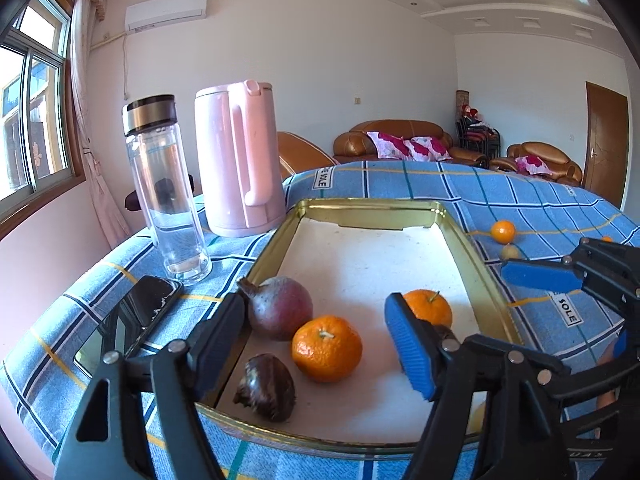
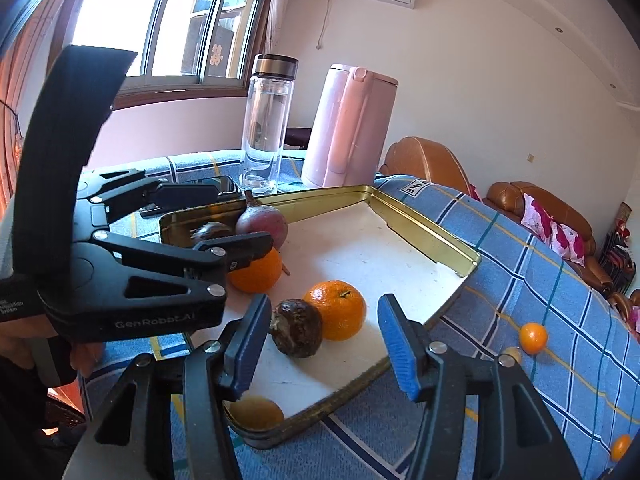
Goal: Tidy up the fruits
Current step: 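Grasp another brown round fruit on the tablecloth with the right tool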
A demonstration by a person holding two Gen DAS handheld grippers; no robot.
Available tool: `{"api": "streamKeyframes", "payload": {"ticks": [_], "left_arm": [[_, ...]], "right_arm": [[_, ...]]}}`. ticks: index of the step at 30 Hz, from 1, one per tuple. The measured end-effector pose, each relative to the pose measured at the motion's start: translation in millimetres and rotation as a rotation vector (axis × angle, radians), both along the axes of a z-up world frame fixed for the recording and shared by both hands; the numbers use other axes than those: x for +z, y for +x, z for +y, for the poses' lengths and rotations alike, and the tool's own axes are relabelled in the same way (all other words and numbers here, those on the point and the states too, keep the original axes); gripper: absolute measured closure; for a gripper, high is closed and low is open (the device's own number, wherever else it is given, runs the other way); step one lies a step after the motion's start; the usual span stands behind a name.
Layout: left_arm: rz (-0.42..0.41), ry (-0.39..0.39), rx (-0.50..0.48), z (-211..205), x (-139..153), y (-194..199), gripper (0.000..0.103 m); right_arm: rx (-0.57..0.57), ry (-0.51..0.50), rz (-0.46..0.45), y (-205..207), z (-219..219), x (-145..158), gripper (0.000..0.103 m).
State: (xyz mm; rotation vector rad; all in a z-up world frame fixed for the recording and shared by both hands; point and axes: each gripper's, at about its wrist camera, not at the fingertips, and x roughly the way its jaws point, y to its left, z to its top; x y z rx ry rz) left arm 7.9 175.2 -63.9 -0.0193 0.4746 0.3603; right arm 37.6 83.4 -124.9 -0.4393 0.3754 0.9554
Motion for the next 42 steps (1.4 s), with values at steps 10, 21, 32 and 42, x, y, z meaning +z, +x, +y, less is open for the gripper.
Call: {"api": "streamKeyframes", "payload": {"ticks": [10, 21, 32, 42], "left_arm": [[-0.051, 0.028, -0.154, -72, 29, 20, 0.015], [-0.010, 0.061, -0.341, -162, 36, 66, 0.008], [0.076, 0.070, -0.434, -221, 36, 122, 0.007], [0.148, 0.059, -0.502, -262, 20, 167, 0.005]], "right_arm": [[-0.220, 0.079, 0.009, 32, -97, 21, 0.042], [-0.453, 0.123, 0.041, 60, -200, 20, 0.040], [-0.728, 0.040, 0.212, 133, -292, -6, 0.040], [-0.679, -0.018, 0.389, 162, -305, -36, 0.061]]}}
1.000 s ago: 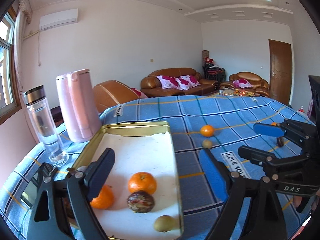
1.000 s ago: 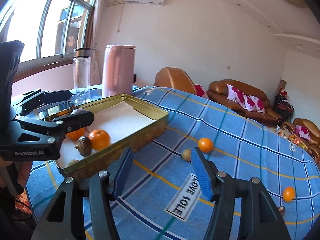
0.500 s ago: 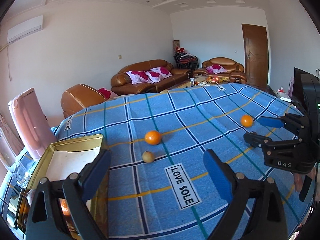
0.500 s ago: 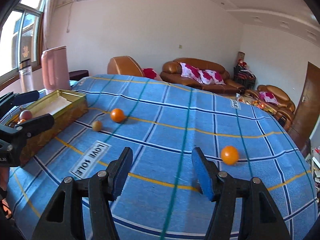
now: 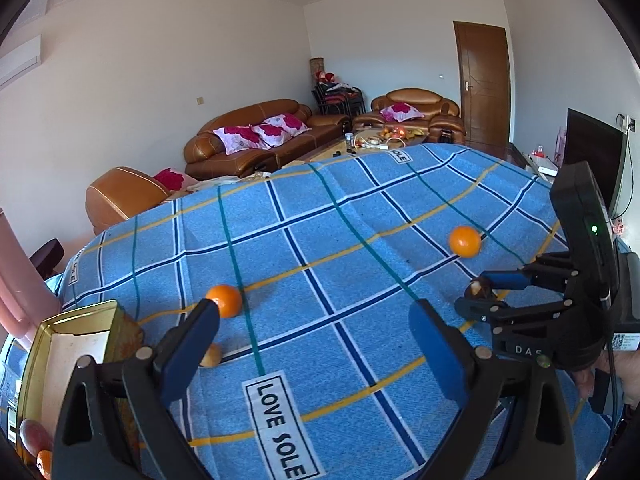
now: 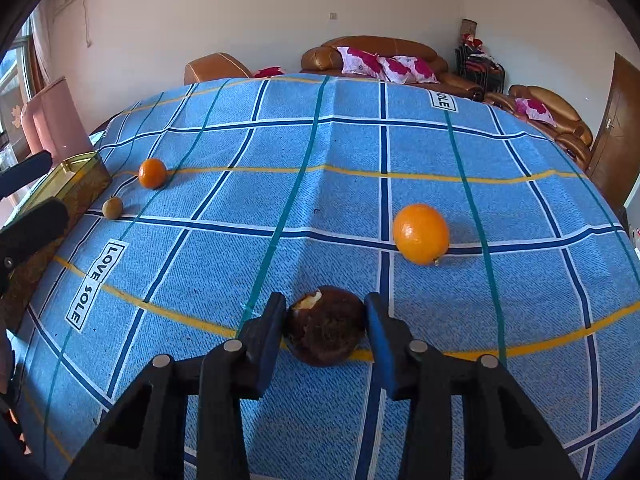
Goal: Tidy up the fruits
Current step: 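Grasp another brown round fruit on the tablecloth with the right tool, then grasp a mandarin with the left tool while the right tool holds the brown fruit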
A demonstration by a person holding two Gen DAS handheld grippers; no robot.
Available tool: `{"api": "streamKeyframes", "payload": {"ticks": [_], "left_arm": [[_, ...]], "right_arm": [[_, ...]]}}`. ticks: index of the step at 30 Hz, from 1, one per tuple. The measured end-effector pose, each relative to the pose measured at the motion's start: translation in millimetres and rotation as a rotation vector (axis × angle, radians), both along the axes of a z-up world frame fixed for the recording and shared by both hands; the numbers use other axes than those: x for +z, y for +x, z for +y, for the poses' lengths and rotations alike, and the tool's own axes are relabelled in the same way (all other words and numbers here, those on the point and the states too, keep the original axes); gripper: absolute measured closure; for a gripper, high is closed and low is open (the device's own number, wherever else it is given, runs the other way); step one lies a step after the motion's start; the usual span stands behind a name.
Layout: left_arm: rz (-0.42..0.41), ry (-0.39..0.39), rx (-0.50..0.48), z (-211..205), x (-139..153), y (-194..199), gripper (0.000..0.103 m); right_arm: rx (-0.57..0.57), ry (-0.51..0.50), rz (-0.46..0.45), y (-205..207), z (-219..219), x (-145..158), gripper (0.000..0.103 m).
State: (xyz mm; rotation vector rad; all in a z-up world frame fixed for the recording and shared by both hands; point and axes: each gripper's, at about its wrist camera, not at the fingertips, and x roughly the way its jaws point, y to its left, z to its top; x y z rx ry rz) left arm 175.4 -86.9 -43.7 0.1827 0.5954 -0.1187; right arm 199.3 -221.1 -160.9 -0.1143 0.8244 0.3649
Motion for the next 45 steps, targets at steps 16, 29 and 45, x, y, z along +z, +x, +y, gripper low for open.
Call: {"api": "streamKeyframes", "payload": {"ticks": [16, 29, 45], "left_arm": [[0.095, 0.004, -0.137, -89, -22, 82, 0.005], [0.200, -0.053, -0.254, -136, -45, 123, 0.013], [0.313, -0.120, -0.347, -146, -57, 136, 0.060]], "right_arm": [[-0.267, -0.026, -0.097, 20, -70, 12, 0.061], [-0.369, 0.033, -0.122, 17, -101, 17, 0.061], [-0.366, 0.013, -0.102, 22, -99, 14, 0.061]]}}
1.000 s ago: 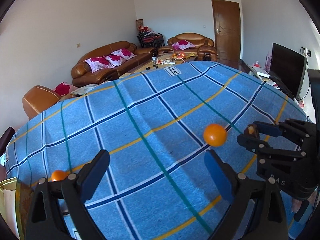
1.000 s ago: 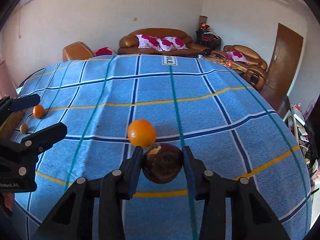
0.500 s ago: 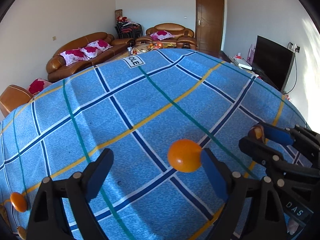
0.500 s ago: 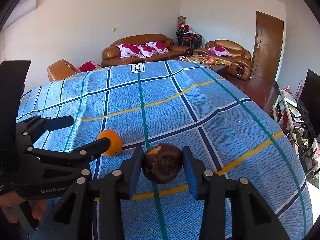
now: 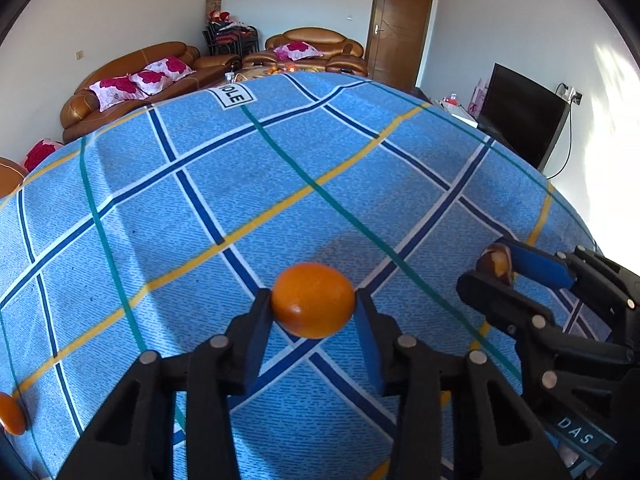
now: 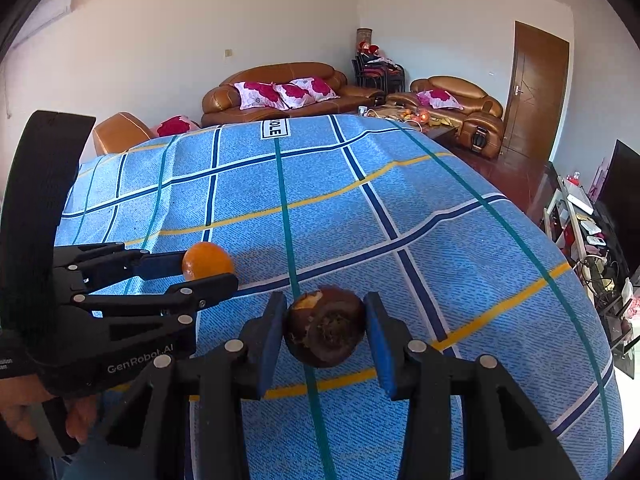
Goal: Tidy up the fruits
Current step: 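Grasp a mandarin with the left tool while the right tool holds the brown fruit, then lift and carry the mandarin and brown fruit toward the gold tray with both tools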
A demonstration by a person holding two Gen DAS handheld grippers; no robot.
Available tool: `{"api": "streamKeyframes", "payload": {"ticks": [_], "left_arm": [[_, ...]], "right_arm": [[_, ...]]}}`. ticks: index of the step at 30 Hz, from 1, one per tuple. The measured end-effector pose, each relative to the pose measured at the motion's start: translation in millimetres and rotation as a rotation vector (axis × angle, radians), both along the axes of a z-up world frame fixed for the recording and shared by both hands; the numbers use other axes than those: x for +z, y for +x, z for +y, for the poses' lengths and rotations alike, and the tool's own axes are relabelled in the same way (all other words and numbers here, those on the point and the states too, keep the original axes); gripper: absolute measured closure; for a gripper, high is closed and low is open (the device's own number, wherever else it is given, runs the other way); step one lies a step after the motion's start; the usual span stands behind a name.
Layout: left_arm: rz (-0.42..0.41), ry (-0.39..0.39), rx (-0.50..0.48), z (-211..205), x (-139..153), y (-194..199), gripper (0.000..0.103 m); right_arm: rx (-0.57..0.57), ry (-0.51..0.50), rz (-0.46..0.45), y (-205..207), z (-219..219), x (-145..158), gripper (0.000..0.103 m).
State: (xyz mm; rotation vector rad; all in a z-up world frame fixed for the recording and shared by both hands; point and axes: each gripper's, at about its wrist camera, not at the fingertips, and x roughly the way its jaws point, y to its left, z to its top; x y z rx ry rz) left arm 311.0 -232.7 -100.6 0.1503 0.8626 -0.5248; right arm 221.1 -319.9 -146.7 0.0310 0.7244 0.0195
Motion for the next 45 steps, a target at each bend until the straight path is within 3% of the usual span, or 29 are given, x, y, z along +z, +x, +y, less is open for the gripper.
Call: {"api": "streamKeyframes", "payload": {"ticks": [11, 20, 32, 45], "left_arm": [[-0.097, 0.024, 0.011, 5, 13, -20, 0.060], [-0.171, -0.034, 0.064, 24, 25, -29, 0.060], [-0.311, -0.004, 0.117, 32, 36, -55, 0.060], [-0.316, 0.033, 0.160, 57, 35, -76, 0.060]], "right_arm": [[0.015, -0.010, -0.035, -5, 3, 4, 0.061], [0.035, -0.028, -0.096, -15, 9, 10, 0.061], [0.067, -0.041, -0.171, -26, 15, 17, 0.061], [0.097, -0.052, -0.229, -38, 26, 23, 0.061]]}}
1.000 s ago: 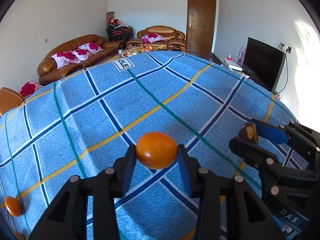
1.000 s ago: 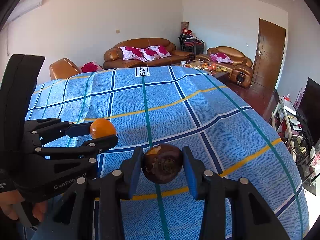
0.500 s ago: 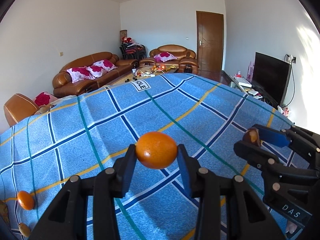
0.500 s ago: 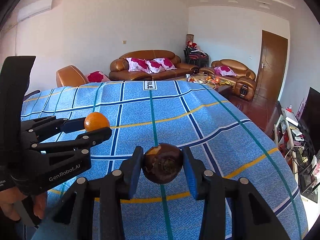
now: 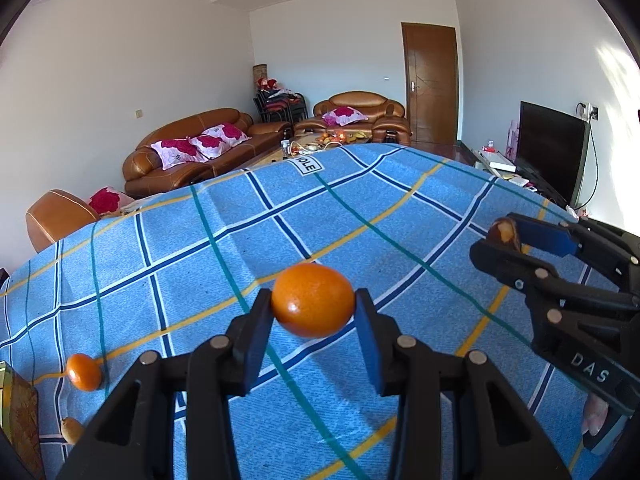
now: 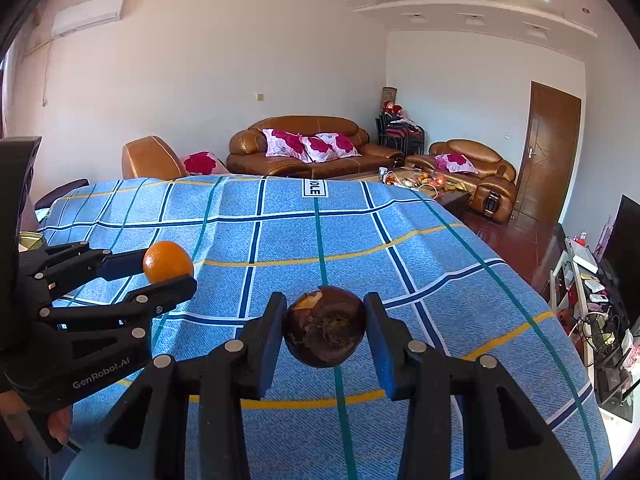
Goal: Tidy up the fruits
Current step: 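Lift and carry the mandarin and brown fruit toward the gold tray with both tools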
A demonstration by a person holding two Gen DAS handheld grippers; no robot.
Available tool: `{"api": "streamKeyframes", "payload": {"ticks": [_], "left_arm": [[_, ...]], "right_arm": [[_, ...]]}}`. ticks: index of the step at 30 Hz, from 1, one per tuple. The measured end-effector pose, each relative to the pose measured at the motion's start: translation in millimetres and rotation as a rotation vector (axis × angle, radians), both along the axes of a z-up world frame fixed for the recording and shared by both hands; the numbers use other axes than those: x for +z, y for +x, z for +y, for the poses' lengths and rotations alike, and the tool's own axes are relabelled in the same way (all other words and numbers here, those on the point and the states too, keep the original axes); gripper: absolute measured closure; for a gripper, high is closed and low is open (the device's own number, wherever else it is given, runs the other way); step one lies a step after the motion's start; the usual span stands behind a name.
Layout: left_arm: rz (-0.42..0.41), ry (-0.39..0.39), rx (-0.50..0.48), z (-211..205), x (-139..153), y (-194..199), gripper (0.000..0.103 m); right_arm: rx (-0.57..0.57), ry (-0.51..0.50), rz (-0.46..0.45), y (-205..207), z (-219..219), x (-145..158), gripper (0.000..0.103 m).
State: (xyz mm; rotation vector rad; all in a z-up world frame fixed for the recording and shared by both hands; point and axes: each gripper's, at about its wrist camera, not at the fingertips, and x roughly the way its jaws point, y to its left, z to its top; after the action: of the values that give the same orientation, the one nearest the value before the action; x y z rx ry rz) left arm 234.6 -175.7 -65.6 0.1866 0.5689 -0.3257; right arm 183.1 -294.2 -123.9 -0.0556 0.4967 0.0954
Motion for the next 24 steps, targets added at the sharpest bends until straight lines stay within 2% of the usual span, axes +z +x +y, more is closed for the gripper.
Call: {"api": "streamKeyframes", "payload": {"ticks": [24], "left_arm": [[0.004, -0.024, 0.056, 47, 2, -48, 0.060]], "right_arm": [[0.112, 0.028, -0.041, -41, 57, 4, 0.061]]}}
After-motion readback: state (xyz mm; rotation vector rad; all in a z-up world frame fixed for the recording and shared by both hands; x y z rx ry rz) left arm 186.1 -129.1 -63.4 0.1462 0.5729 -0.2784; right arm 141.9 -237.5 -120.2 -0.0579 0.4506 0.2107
